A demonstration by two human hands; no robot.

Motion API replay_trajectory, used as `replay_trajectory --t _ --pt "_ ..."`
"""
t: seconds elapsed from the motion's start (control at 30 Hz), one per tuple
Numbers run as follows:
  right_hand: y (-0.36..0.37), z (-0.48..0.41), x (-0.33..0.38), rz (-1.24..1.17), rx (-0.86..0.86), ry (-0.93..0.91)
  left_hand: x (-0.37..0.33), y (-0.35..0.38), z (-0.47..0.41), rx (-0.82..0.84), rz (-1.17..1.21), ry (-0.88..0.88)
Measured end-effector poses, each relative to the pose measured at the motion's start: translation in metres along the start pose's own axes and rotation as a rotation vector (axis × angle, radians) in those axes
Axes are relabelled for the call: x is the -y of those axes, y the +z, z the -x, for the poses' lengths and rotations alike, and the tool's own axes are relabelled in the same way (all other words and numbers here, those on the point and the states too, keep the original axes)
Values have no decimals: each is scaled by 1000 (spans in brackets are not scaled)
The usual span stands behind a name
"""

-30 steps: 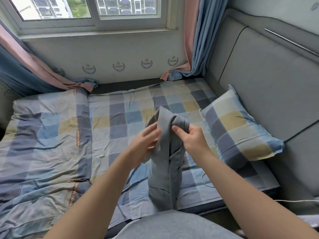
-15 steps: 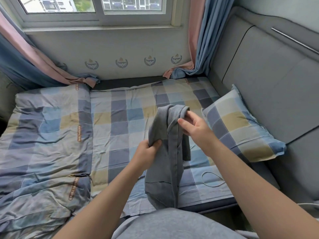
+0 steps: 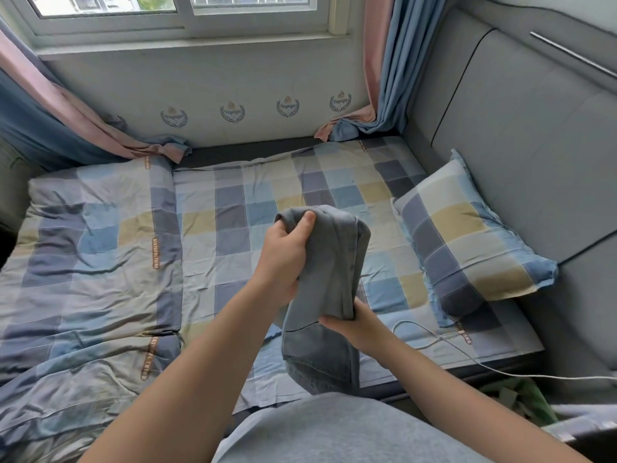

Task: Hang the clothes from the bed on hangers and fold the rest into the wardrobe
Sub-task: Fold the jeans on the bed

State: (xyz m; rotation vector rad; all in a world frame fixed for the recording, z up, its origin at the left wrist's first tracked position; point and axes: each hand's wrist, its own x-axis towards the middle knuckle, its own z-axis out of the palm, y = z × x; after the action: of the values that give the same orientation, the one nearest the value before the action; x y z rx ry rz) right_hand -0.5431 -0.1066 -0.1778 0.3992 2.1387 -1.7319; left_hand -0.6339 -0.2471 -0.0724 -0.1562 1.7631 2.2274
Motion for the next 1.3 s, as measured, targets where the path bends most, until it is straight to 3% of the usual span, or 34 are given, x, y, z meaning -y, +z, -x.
replay_trajectory --t 0.13,0.3,0.47,0.6,0.73,0.87,1.1,1.3 --pt "-6 -7 8 12 -174 24 -4 -1 -6 31 -38 11" --pt "-23 -10 46 -226 -275 -30 23 -24 -7 102 -167 -89" --pt "-45 -17 73 -452 -258 -81 76 -44 5 287 -326 -255" --pt "-55 -22 82 -557 -248 -98 100 -49 18 432 -617 -249" --pt "-61 -24 84 -603 -248 -105 114 -57 16 337 -908 -199" --pt "-68 -28 80 -635 -248 -100 114 -63 10 222 -875 -167" --pt "-69 -19 52 -206 -209 -105 74 -51 -13 35 -641 17" --pt "-32 5 37 183 233 -217 37 -39 -22 -76 -328 0"
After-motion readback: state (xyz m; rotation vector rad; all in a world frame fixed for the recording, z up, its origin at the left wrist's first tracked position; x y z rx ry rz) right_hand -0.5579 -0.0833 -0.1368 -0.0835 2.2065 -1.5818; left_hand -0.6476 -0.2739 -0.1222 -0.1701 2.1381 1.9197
